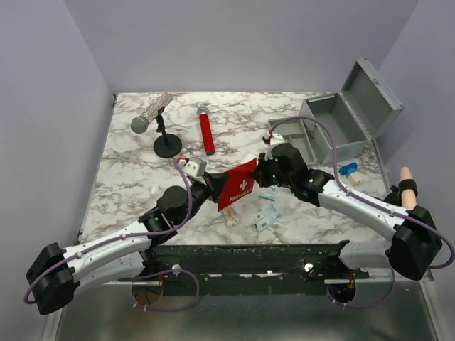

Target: Organize the medicine kit

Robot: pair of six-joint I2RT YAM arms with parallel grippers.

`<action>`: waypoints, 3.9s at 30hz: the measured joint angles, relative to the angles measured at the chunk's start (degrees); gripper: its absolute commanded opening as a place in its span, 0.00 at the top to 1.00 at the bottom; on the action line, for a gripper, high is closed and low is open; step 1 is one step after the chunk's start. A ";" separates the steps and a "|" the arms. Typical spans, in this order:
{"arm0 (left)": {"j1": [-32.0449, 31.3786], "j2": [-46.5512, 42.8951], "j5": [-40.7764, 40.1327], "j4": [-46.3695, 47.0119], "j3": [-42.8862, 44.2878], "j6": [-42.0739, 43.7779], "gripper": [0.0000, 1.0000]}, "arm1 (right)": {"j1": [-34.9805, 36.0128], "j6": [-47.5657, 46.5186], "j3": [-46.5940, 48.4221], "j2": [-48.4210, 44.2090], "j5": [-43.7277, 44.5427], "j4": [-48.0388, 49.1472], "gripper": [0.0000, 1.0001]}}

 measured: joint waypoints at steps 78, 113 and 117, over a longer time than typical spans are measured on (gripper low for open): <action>4.26 -3.78 41.05 -29.51 27.65 19.82 0.01 | -7.06 -16.02 0.39 -26.45 -30.88 -10.38 0.99; 4.57 -12.74 2.99 -21.73 10.38 2.03 0.01 | -38.47 -17.84 42.95 25.57 24.26 -15.52 0.99; 4.57 -12.31 4.39 -21.73 10.27 1.86 0.01 | -39.71 -17.33 44.24 28.22 19.82 -16.41 0.99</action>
